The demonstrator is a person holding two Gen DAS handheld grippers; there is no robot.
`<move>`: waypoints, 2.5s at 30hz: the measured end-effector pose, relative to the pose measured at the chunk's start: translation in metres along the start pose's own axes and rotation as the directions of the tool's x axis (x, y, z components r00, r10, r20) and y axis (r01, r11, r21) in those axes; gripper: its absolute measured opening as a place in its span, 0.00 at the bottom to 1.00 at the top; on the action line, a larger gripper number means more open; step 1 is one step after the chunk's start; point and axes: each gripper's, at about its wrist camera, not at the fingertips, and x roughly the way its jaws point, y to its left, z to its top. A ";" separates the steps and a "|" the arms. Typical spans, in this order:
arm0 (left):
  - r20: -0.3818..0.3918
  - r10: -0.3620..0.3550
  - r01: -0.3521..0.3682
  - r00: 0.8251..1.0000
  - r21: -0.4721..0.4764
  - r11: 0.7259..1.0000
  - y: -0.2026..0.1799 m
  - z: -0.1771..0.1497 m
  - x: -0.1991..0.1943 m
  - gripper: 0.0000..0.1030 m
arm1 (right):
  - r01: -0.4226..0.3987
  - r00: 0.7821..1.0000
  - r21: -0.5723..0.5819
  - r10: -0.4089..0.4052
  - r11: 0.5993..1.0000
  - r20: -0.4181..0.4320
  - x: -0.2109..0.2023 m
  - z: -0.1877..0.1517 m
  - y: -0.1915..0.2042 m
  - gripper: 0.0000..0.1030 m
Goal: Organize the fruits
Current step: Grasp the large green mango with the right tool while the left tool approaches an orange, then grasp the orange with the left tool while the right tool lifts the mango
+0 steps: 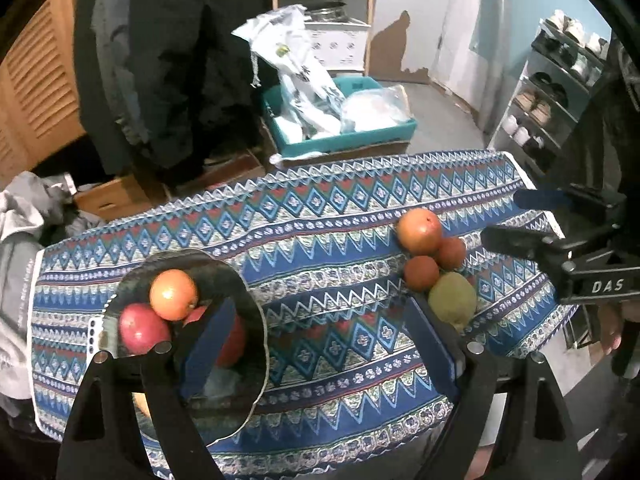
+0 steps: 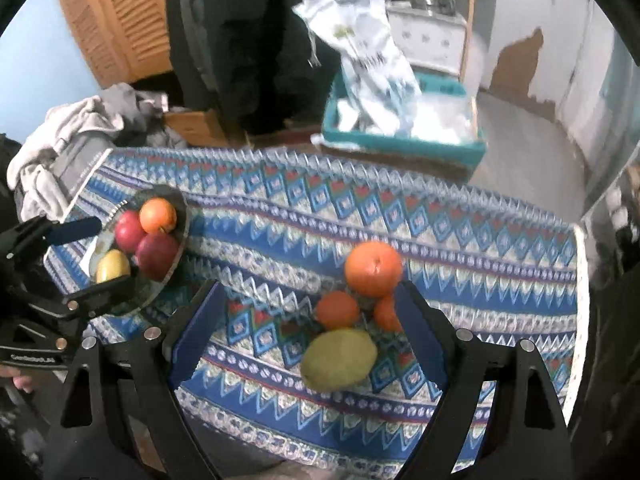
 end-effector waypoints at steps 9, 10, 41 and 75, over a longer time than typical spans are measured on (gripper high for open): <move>-0.082 -0.008 0.009 0.997 0.013 1.000 -0.009 -0.005 0.037 0.85 | 0.008 0.995 0.041 -0.004 0.999 -0.104 0.038 -0.029 -0.021 0.83; -0.089 -0.010 0.011 0.996 0.011 1.000 -0.009 -0.007 0.040 0.85 | 0.007 0.993 0.046 -0.001 0.999 -0.115 0.043 -0.031 -0.022 0.83; -0.200 -0.030 0.029 0.979 -0.009 1.000 -0.020 -0.016 0.107 0.85 | 0.030 0.958 0.097 -0.001 0.995 -0.287 0.120 -0.074 -0.037 0.78; -0.262 -0.088 0.096 0.961 0.018 0.995 -0.118 0.019 0.198 0.75 | 0.149 0.983 0.281 -0.112 0.948 -0.145 0.055 -0.072 -0.166 0.78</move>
